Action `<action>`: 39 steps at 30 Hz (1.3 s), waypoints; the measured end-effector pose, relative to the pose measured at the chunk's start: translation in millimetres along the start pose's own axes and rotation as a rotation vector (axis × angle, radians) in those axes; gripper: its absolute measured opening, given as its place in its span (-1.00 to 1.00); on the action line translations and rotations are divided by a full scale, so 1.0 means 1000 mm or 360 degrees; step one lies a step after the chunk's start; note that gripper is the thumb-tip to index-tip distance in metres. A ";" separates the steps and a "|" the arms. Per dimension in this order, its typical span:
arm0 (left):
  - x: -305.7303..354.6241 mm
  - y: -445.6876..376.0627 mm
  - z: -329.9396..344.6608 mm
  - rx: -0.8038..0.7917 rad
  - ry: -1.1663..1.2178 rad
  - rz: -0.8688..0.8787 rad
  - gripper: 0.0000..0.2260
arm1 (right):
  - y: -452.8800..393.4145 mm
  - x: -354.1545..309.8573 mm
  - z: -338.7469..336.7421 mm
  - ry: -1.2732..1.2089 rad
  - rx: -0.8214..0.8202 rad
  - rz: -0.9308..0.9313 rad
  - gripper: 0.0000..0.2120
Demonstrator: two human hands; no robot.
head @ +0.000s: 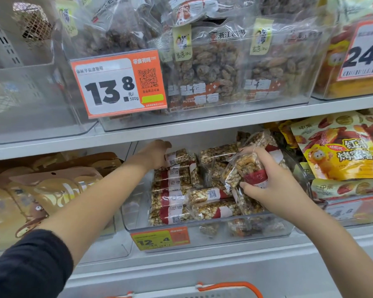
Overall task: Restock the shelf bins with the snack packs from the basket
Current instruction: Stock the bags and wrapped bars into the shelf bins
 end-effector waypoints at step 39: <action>-0.002 0.028 -0.012 -0.0320 0.0295 0.0098 -0.65 | -0.002 -0.016 0.003 -0.0477 -0.0094 0.0010 -0.50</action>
Point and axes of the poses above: each hand's wrist, its own y-axis away from the middle knuckle, its own z-axis out of the palm, x = y × z, the point moved 4 cm from there along -y, towards the middle knuckle, and after that the axes turned 2 degrees about y, right-handed, at the moved point
